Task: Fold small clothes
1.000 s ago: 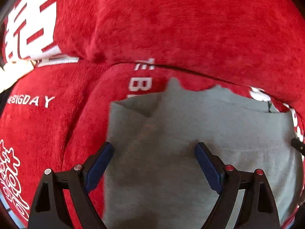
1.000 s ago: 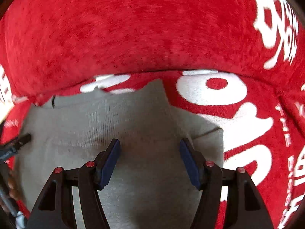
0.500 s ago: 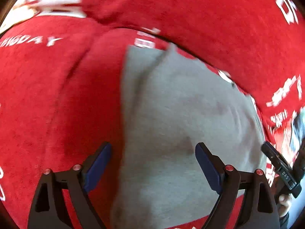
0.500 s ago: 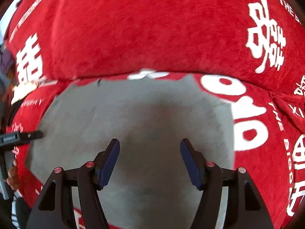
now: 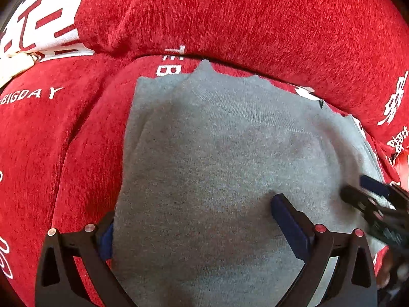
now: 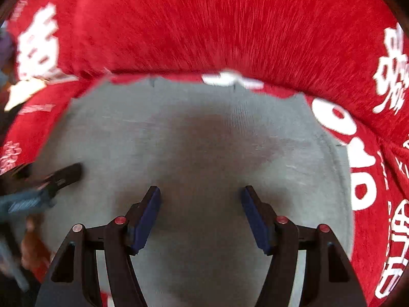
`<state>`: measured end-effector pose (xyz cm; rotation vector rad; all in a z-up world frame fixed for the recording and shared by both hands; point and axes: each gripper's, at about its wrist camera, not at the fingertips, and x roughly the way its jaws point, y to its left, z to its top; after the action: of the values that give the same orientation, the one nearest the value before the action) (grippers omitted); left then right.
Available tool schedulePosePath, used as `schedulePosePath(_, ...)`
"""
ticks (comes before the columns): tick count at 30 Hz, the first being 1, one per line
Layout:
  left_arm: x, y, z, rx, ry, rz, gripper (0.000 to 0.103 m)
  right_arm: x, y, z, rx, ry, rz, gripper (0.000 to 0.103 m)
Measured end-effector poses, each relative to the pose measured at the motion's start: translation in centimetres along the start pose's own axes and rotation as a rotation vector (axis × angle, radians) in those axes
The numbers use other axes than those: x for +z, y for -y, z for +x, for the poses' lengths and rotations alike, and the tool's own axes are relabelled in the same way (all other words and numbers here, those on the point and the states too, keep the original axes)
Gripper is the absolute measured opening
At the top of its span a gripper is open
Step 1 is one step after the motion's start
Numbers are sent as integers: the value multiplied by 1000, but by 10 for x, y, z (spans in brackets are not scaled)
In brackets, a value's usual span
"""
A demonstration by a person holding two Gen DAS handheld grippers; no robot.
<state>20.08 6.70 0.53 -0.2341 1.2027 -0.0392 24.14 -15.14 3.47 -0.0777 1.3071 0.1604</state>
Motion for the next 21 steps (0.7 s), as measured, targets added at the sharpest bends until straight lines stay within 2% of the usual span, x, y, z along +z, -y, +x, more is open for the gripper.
schedulePosePath(1, -1, -1, -1, 1, 5, 3, 102, 6, -1, 8, -14, 0, 1, 81)
schedulePosePath(4, 0, -3, -1, -5, 10, 10, 102, 18, -4, 19, -60, 20, -23, 88)
schedulePosePath(8, -1, -3, 0, -14, 26, 21, 102, 21, -2, 11, -77, 8, 17, 88)
schedulePosePath(11, -2, -3, 2, -14, 45, 25, 102, 14, -6, -9, -89, 67, 21, 88)
schedulePosePath(13, -2, -3, 1, -13, 50, 22, 102, 13, -10, -12, -91, 73, 20, 88)
schedulePosePath(17, -2, -3, 1, -14, 54, 26, 102, 6, -19, 11, -89, -6, -10, 89)
schedulePosePath(19, -3, -4, 1, -17, 64, 33, 102, 0, -17, 9, -89, 42, 4, 92)
schedulePosePath(21, -4, -4, 1, -19, 76, 33, 103, -2, -13, 7, -75, 32, 19, 92)
